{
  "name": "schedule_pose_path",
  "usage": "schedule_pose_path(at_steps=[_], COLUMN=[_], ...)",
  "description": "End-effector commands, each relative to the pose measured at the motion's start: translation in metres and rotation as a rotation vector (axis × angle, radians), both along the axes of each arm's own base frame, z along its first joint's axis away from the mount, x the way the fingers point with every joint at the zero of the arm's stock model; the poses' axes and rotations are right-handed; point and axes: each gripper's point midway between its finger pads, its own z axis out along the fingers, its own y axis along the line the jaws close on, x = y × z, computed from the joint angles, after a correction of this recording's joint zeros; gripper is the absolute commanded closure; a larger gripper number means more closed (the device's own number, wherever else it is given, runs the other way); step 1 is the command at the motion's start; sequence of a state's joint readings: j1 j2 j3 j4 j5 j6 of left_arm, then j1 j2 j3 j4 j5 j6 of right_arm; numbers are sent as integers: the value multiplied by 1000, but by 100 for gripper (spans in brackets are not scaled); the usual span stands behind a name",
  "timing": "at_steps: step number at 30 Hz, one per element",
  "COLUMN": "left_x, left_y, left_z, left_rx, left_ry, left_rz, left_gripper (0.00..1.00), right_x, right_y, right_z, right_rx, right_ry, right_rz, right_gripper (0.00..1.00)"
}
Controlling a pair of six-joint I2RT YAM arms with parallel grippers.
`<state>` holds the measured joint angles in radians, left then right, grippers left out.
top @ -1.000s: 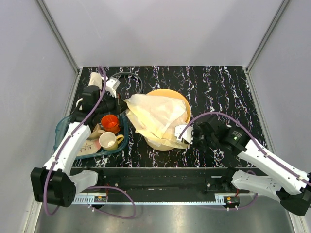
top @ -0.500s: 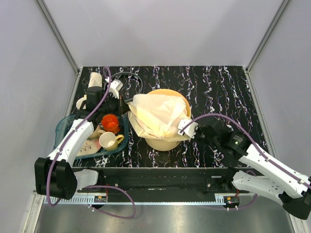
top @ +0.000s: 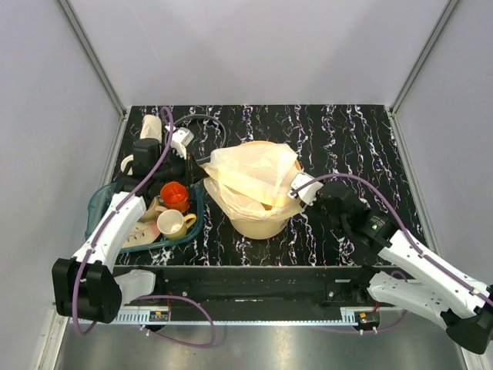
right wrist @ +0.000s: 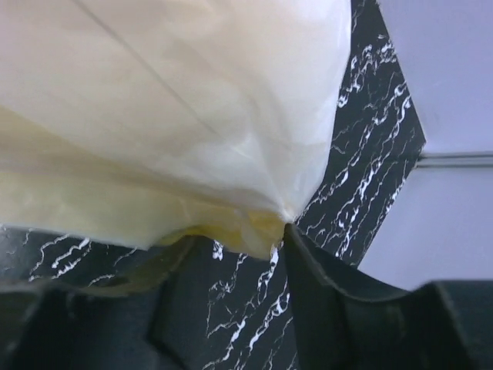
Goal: Put the trash bags into the trash bin
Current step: Place the trash bag in the trash bin.
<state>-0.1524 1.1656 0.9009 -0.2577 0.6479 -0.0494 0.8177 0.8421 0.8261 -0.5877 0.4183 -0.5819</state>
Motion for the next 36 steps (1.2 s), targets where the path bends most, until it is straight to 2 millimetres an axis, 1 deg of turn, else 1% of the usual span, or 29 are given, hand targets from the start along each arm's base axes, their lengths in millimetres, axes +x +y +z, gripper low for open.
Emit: schedule_pose_path(at_steps=[1,2,3,4,5,6,7,8,9,11,12,14,15,16,17,18,19,20,21,22,23,24,25,26,27,32,34,35,36], left_x=[-26,-43,-48,-56,-68,-73,-79,-84,-87,-92,-92,-88,-90,-89,-86,-91,-91,-86,-93,-88,-83,-86,-83,-84,-85,-75,-73,-73,-73], left_y=[-7,-9,-8,-8,-7,-6,-5,-4,-4,-4,-6,-9,-16,-20,-22,-33,-39,-40,-53,-59,-60,-67,-70,-69,-72,-75,-77,-79,-80], left_z=[51,54,60,76,74,77,81,84,86,99,102,107,112,111,111,115,114,113,112,113,111,109,110,102,99,87,84,82,82], left_rx=[-30,-38,-7,5,24,33,45,61,67,74,74,96,105,118,162,175,197,257,272,295,331,336,350,387,400,509,541,569,579], left_ry=[-157,-140,-196,-249,-249,-257,-274,-291,-308,-380,-399,-445,-475,-483,-528,-567,-591,-644,-668,-678,-676,-674,-673,-661,-657,-670,-675,-682,-686], left_rz=[-173,-236,-276,-303,-343,-350,-354,-369,-378,-395,-405,-425,-458,-482,-498,-547,-575,-583,-631,-639,-628,-654,-666,-690,-706,-699,-703,-702,-706], left_gripper=[70,66,61,56,54,53,51,50,49,48,48,48,49,50,51,52,53,54,59,60,61,62,61,61,61,61,58,51,49], right_x=[-2,-15,-24,-30,-40,-48,-51,-54,-57,-65,-71,-81,-79,-78,-73,-68,-64,-59,-57,-55,-54,-55,-54,-53,-53,-53,-52,-52,-51], right_y=[4,2,12,12,8,9,8,4,4,5,12,28,34,40,45,52,55,59,62,64,67,68,68,69,69,68,69,69,69], right_z=[20,12,22,23,17,21,22,22,30,39,50,61,66,69,74,71,71,73,68,67,68,65,65,67,66,66,66,65,65], right_rx=[98,71,112,126,100,111,108,100,117,148,190,267,285,305,316,305,292,292,280,269,269,268,267,273,274,289,289,289,291], right_ry=[21,86,102,121,168,178,181,188,176,176,170,190,191,196,181,192,181,165,170,160,148,151,145,134,133,147,146,147,152], right_rz=[14,51,124,135,155,192,197,197,210,236,284,361,370,375,384,389,403,410,422,439,453,462,465,463,463,445,442,439,435], right_gripper=[38,34,31,24,15,12,10,8,8,8,9,12,16,17,19,20,25,26,27,27,28,27,27,26,26,26,26,26,26])
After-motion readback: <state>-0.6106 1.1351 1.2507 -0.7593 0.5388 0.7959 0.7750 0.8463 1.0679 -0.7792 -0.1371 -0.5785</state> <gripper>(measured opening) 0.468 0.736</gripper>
